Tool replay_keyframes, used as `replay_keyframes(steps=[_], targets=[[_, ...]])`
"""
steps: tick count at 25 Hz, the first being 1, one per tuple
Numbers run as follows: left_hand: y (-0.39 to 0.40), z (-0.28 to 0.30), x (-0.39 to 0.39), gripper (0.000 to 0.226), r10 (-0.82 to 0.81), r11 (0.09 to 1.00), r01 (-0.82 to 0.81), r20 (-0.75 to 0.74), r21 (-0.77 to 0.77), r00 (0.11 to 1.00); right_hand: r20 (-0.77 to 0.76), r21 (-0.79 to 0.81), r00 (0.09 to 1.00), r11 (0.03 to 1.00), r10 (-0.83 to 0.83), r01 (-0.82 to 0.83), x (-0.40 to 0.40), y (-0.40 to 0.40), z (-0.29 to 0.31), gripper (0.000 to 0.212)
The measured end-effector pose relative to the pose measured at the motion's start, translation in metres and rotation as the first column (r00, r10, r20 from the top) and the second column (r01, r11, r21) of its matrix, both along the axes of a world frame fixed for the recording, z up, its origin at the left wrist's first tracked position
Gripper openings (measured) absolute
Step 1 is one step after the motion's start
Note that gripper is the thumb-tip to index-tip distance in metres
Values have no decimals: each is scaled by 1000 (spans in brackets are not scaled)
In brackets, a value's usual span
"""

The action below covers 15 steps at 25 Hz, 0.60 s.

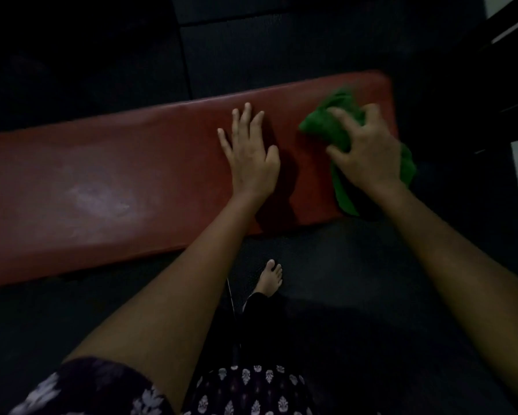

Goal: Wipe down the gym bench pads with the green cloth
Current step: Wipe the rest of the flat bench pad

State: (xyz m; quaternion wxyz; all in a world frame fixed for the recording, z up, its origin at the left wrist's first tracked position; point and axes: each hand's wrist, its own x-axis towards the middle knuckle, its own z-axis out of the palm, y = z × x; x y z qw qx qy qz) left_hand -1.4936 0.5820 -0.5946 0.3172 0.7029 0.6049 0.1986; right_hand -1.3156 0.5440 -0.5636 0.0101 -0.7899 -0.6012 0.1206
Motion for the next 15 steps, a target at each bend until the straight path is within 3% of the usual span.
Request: replay_keyframes(steps=[2, 3, 4, 6, 8, 9, 11, 13, 15], targets=[[1, 9, -22, 56, 29, 1000, -29, 76, 2, 997, -30, 33, 934, 934, -356, 357, -5, 14, 1, 58], [0, 11, -39, 54, 62, 998, -64, 66, 26, 996, -37, 30, 921, 921, -388, 389, -25, 18, 2, 58], [-1, 10, -59, 52, 95, 994, -96, 26, 57, 995, -43, 26, 949, 949, -314, 315, -50, 17, 2, 59], [-2, 5, -103, 52, 136, 988, -128, -93, 87, 986, -59, 12, 997, 999, 39, -39, -99, 3, 2, 62], [0, 0, -148, 53, 126, 990, -110, -214, 85, 969, -31, -46, 933, 932, 360, -361, -104, -9, 2, 64], [1, -3, -167, 55, 98, 993, -76, -269, 91, 958, -11, -60, 930, 928, 368, -368, -91, -4, 4, 63], [1, -6, -199, 60, 11, 994, 32, -370, 108, 929, 12, -50, 998, 997, 66, -65, -76, 18, 5, 61], [0, -10, -213, 66, -60, 988, 116, -446, 101, 893, -33, -17, 958, 959, -284, 283, -93, 40, 5, 59], [0, -13, -214, 66, -65, 987, 126, -470, 101, 880, -56, -9, 971, 972, -233, 233, -149, 42, 5, 60]])
